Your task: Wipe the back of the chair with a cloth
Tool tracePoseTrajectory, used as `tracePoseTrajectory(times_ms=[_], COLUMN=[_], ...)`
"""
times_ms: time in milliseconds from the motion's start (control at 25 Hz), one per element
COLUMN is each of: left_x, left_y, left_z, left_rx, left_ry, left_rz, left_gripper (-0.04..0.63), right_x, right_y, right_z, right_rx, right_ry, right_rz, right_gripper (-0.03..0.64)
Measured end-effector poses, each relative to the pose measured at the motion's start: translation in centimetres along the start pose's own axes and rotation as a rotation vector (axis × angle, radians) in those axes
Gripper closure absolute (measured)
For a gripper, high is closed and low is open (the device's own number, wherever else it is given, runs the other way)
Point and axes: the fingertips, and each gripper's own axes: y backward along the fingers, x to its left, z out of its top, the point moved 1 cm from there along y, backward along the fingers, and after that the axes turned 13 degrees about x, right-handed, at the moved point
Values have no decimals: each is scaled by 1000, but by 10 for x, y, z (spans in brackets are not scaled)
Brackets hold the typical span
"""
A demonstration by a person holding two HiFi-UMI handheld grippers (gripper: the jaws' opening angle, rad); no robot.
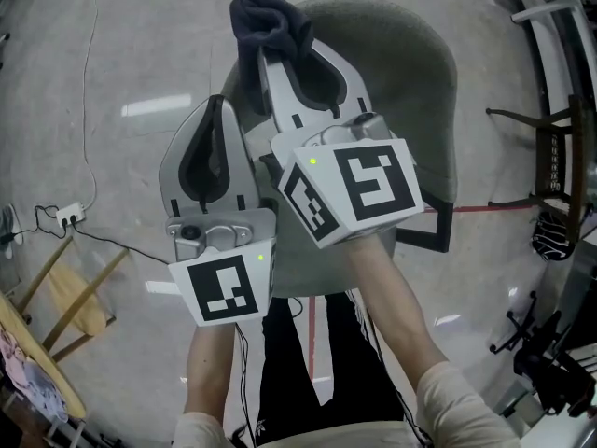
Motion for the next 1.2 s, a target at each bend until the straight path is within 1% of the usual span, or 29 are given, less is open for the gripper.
tracePoseTrajectory(times_ms=[120,240,400,560,720,880,1000,1200], left_x=[-3,-9,-27,-37,-52,-67,-86,-117], left_y=[-4,-7,-13,-15,-18,-23,-27,-33], left_z=[-4,-5,-7,-10,-9,-10,-10,-10], left_rx=[7,8,13,23,23,29,33,50], left_ry=[5,3,-24,-28,-29,-18,-28,-41], left_rz=[-8,-15,-38,-54,-70,-88,-115,-168], left_gripper=[580,580,580,580,580,580,580,580], right_x=[-6,-20,-52,-82,-108,-127,-141,-163], right_y=[1,9,24,39,59,80,95,119], right_z=[0,3,12,15,16,17,17,11], right_rx=[-8,-26,-45,-54,-51,-45,-46,-38], right_ry=[1,2,-11,-35,8,38,60,38], right_rz=[-27,-81,-163,-238,-336,-412,-452,-497], right_gripper=[558,557,557,558,557,557,557,557])
